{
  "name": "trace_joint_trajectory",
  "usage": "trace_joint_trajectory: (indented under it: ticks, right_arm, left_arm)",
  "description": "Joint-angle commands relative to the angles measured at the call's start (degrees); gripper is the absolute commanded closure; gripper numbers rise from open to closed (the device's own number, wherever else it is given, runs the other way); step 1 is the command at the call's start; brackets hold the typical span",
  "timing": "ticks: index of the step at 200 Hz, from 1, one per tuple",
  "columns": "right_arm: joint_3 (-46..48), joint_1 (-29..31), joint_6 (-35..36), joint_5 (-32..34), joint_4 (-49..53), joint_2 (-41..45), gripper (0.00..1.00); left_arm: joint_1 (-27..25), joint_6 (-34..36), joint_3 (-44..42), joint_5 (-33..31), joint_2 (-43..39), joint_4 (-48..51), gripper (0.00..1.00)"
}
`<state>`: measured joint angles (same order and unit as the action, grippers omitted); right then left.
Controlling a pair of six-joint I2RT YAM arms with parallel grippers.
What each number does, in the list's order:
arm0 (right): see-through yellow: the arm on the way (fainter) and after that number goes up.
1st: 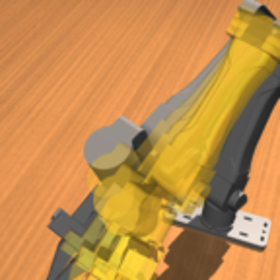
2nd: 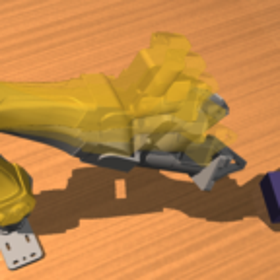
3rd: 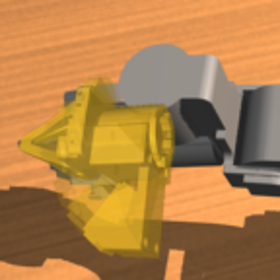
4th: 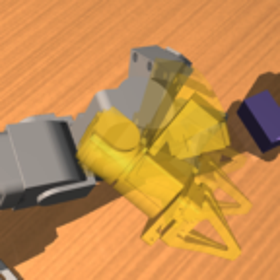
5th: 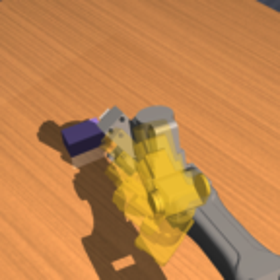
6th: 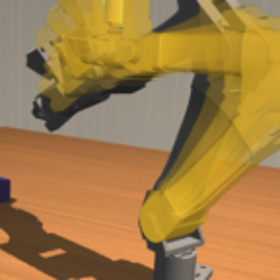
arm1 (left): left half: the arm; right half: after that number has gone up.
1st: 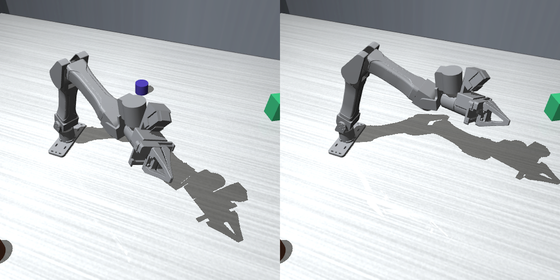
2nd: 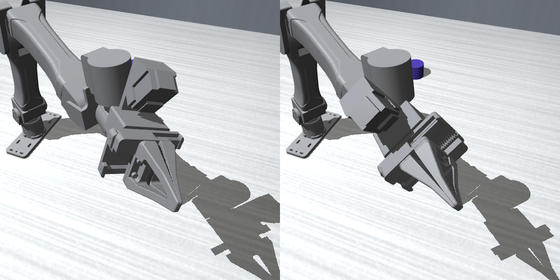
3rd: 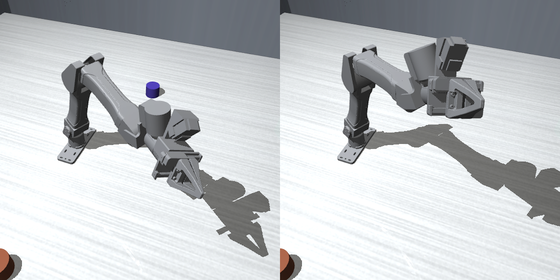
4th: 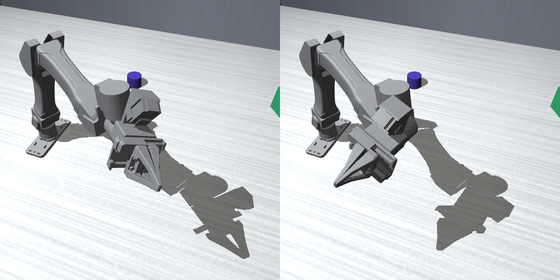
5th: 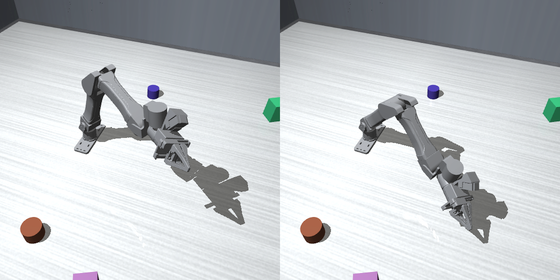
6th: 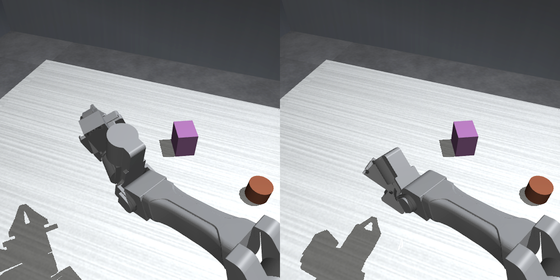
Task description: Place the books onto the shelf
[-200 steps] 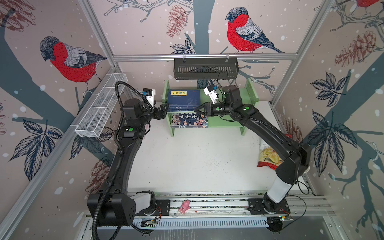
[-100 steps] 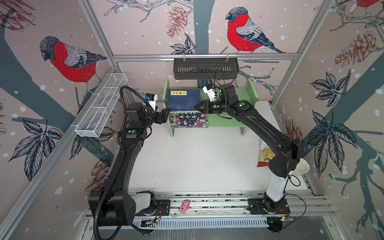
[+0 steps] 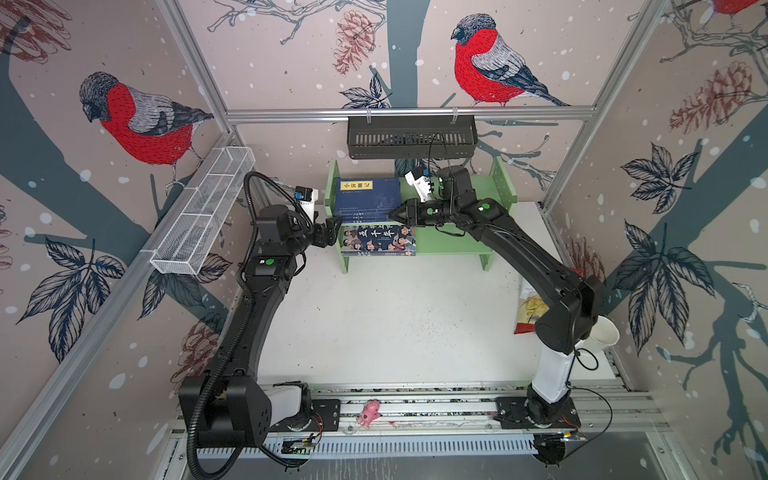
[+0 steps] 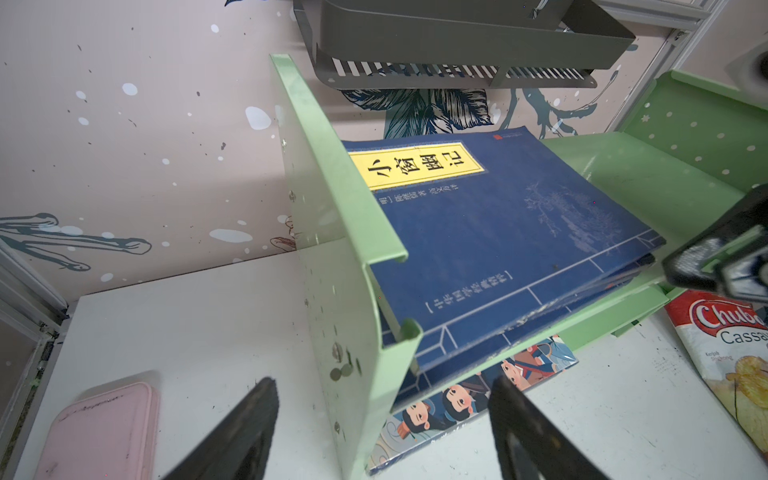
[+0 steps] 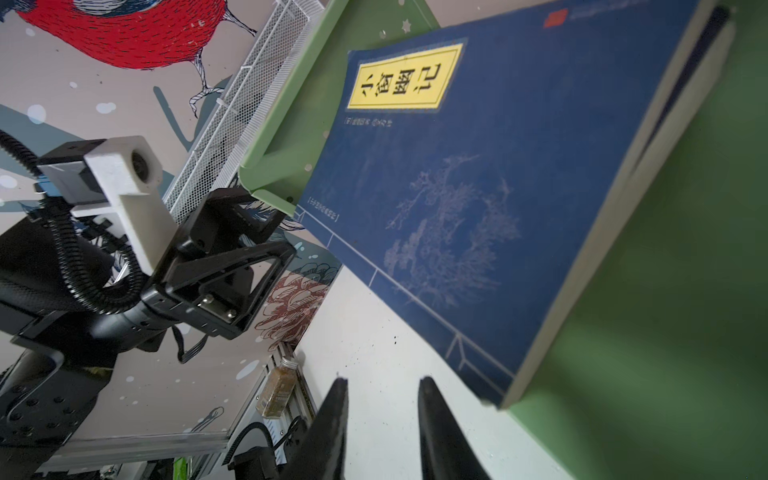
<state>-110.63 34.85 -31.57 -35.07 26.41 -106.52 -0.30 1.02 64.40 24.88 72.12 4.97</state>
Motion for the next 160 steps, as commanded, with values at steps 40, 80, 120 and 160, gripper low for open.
trace_joint_trajectory:
  ticks: [40, 80, 120, 160]
  right_arm:
    - [5.2, -2.52, -2.85, 2.48, -6.2, 6.5, 0.67]
    - [7.09, -5.58, -5.0, 0.28, -9.89, 5.1, 0.68]
    - [4.45, -5.23, -5.42, -1.53, -10.18, 1.58, 0.68]
    - [3.53, -5.12, -4.99, -2.62, -9.71, -0.26, 0.68]
  left_arm:
    - [-0.22, 2.21, -0.5, -1.25, -0.04, -2.16, 0.23]
    - [-0.21, 2.5, -0.42, -2.03, -0.67, -1.81, 0.23]
    - [-0.21, 1.62, -0.25, -3.01, -0.68, -2.23, 0.22]
    - [-0.23, 1.09, -0.01, -3.06, -0.71, -2.34, 0.22]
